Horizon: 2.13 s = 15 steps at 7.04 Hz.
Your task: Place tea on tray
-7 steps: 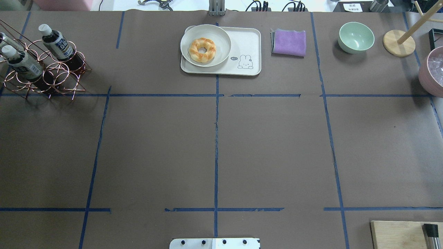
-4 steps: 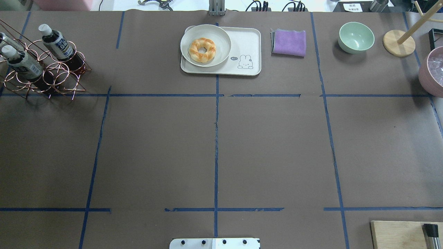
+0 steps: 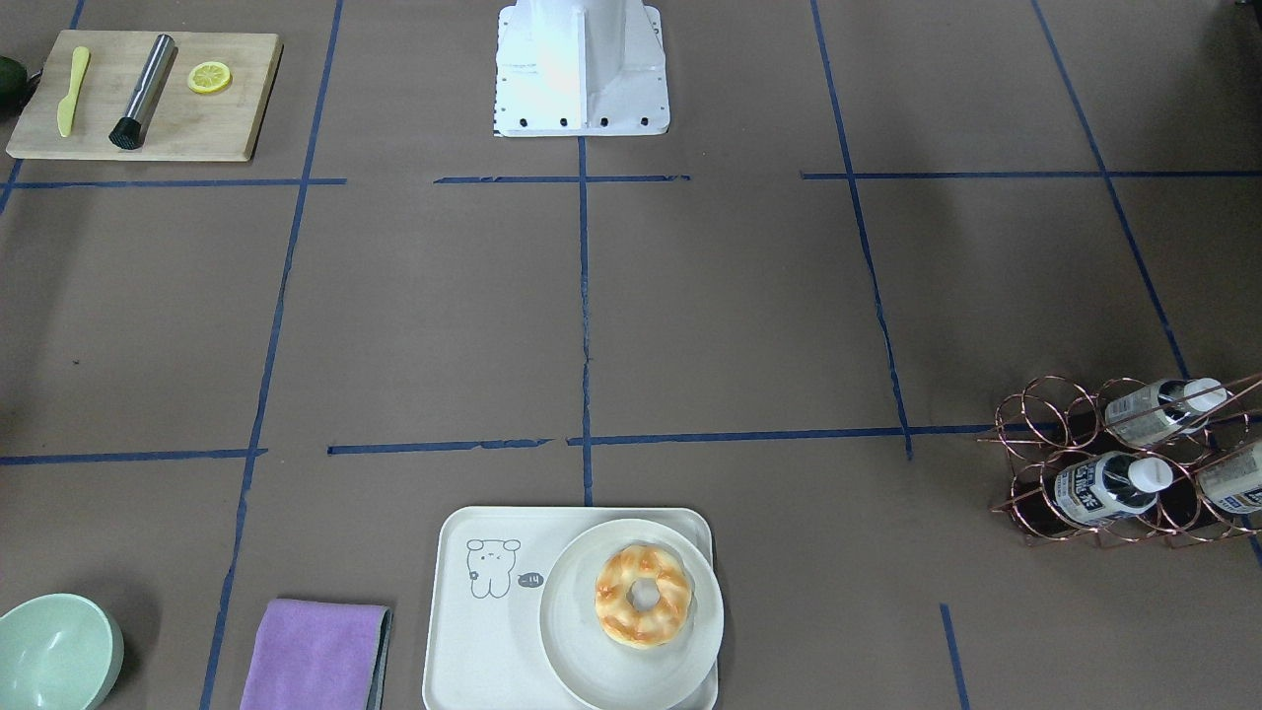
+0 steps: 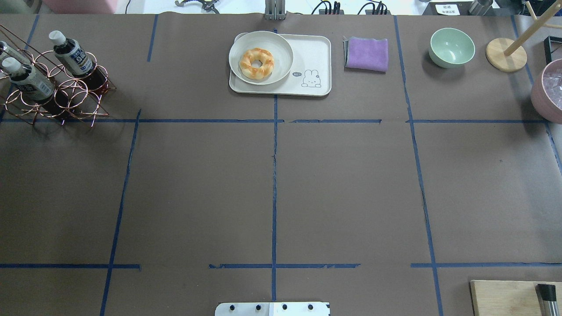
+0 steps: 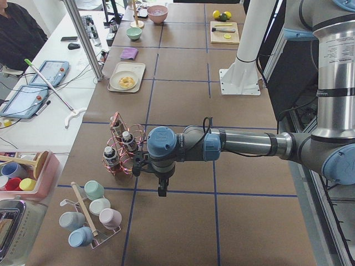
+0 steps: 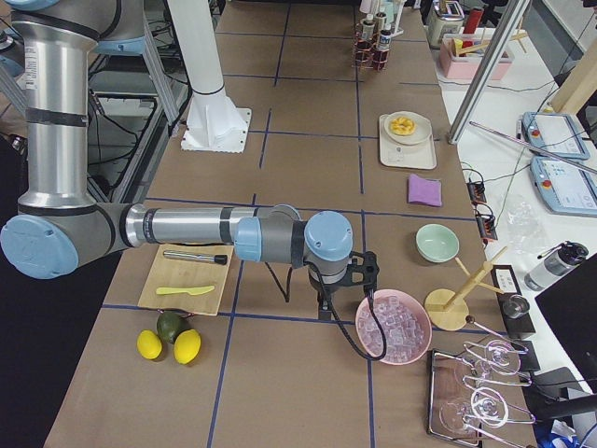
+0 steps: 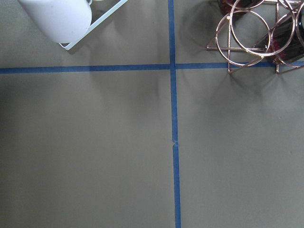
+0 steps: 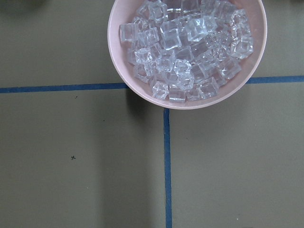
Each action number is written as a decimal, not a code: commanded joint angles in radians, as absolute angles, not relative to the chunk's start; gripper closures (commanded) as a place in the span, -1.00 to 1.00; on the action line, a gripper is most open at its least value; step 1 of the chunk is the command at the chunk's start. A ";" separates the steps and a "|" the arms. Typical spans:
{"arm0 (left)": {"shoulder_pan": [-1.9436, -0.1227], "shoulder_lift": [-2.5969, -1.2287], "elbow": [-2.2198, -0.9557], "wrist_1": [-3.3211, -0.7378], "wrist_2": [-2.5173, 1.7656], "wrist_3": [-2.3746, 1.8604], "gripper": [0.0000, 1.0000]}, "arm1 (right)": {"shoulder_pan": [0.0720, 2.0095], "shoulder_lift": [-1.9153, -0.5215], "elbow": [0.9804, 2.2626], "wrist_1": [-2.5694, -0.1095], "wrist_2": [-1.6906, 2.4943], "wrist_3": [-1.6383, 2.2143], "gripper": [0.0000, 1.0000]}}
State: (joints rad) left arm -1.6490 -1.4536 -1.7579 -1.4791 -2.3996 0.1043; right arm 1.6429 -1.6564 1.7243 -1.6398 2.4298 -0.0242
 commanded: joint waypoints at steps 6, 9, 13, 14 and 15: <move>-1.648 -1.457 -1.823 -1.491 -2.399 0.098 -1.00 | 1.643 -1.652 1.726 -1.640 2.430 -0.021 -1.00; -1.638 -1.453 -1.926 -1.502 -2.405 0.091 -1.00 | 1.643 -1.643 1.727 -1.640 2.431 -0.026 -1.00; -1.464 -1.456 -1.935 -1.934 -2.395 -0.361 -1.00 | 1.641 -1.614 1.749 -1.643 2.431 -0.012 -1.00; -1.442 -1.459 -1.913 -2.057 -2.351 -0.452 -1.00 | 1.641 -1.614 1.750 -1.641 2.433 -0.011 -1.00; -1.407 -1.459 -1.907 -2.166 -2.267 -0.577 -1.00 | 1.641 -1.617 1.747 -1.643 2.434 -0.012 -1.00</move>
